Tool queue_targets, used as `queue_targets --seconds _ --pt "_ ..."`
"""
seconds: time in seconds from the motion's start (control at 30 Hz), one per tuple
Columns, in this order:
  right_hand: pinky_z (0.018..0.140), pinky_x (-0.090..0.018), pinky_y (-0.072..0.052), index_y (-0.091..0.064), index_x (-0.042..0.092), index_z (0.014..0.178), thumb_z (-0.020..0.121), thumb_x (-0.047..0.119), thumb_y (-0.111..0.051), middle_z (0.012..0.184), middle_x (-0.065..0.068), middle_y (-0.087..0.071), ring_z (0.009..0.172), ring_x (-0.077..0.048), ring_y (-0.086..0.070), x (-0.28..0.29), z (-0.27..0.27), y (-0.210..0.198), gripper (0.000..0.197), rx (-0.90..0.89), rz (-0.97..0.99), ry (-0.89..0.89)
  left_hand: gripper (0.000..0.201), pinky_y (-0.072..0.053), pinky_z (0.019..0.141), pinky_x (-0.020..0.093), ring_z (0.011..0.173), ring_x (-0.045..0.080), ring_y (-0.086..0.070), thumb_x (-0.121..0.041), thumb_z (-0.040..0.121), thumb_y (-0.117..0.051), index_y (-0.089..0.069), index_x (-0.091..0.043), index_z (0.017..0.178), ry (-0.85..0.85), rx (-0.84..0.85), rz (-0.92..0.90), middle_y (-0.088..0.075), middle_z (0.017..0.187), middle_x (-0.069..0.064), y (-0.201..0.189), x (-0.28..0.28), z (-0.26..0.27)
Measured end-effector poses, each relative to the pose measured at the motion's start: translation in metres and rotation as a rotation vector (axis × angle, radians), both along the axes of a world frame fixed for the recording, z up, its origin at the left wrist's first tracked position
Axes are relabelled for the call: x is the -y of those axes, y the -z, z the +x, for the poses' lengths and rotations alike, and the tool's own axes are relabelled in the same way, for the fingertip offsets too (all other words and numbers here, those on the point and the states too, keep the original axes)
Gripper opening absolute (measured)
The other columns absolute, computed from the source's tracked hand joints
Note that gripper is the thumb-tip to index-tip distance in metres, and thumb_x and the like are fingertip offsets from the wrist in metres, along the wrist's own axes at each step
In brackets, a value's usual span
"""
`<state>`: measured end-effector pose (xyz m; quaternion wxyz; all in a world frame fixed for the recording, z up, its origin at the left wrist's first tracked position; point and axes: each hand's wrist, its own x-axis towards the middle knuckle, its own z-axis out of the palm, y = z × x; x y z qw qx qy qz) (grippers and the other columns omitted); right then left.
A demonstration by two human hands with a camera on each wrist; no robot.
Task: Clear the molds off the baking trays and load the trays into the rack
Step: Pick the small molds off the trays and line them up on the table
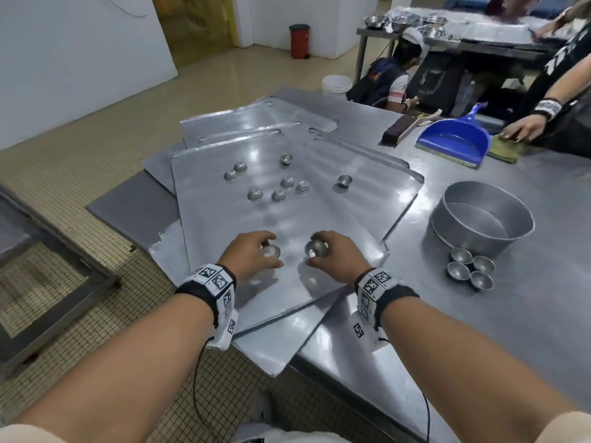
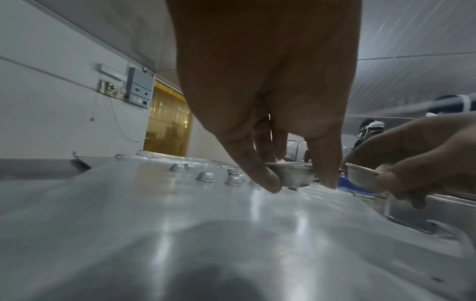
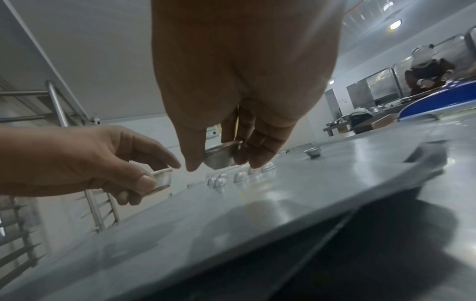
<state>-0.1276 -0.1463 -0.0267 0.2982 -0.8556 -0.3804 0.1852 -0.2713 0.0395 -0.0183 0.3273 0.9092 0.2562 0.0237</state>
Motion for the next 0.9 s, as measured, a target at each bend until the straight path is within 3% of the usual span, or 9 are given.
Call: queue_targets --seconds 0.13,0.37,0.47,0.53,0.73,0.9 --pt "0.098 -0.037 -0.048 -0.06 0.015 0.131 0.082 0.036 -0.08 0.126 -0.006 -0.061 0.112 -0.025 -0.06 0.062 0.013 -0.004 0.057 0.0 0.034 0.038 0.057 -0.05 0.092 0.032 0.104 0.017 -0.063 -0.039 0.069 -0.09 -0.069 -0.018 0.119 0.029 -0.002 0.034 -0.066 0.115 -0.002 -0.008 0.06 0.024" --pt "0.094 -0.033 -0.046 -0.059 0.017 0.13 0.083 0.037 -0.078 0.124 -0.005 -0.061 0.11 -0.024 -0.059 0.192 0.041 -0.001 0.055 0.007 0.028 0.149 0.06 -0.05 0.09 0.031 0.103 0.019 -0.062 -0.038 0.071 -0.088 -0.066 -0.02 0.123 0.148 0.009 0.067 -0.064 0.116 -0.002 -0.008 0.179 0.077" --pt "0.099 -0.037 -0.048 -0.058 0.017 0.131 0.082 0.038 -0.079 0.128 -0.005 -0.06 0.114 -0.023 -0.059 0.245 0.049 0.003 0.058 -0.028 0.004 0.226 0.051 -0.05 0.084 0.029 0.098 0.017 -0.063 -0.037 0.072 -0.088 -0.069 -0.019 0.115 0.228 -0.014 0.033 -0.067 0.112 -0.001 -0.001 0.223 0.098" --pt "0.101 -0.036 -0.047 -0.057 0.017 0.134 0.083 0.036 -0.079 0.131 -0.003 -0.059 0.118 -0.023 -0.058 0.274 0.051 0.006 0.059 -0.042 -0.008 0.269 0.055 -0.051 0.086 0.028 0.098 0.016 -0.064 -0.037 0.074 -0.087 -0.068 -0.018 0.121 0.305 -0.028 0.014 -0.067 0.118 0.001 0.004 0.246 0.111" --pt "0.1 -0.033 -0.044 -0.058 0.021 0.133 0.083 0.03 -0.079 0.131 -0.006 -0.058 0.118 -0.025 -0.056 0.331 0.059 0.022 0.056 -0.075 -0.06 0.369 0.067 -0.047 0.097 0.031 0.107 0.018 -0.063 -0.041 0.08 -0.083 -0.058 -0.017 0.137 0.455 -0.105 0.029 -0.062 0.134 0.004 0.027 0.293 0.146" --pt "0.097 -0.031 -0.046 -0.054 0.025 0.137 0.082 0.028 -0.08 0.131 -0.001 -0.061 0.114 -0.021 -0.059 0.349 0.064 0.038 0.061 -0.127 -0.057 0.452 0.065 -0.046 0.089 0.028 0.105 0.018 -0.061 -0.037 0.079 -0.084 -0.057 -0.018 0.135 0.461 -0.147 0.005 -0.064 0.126 0.003 0.047 0.31 0.172"
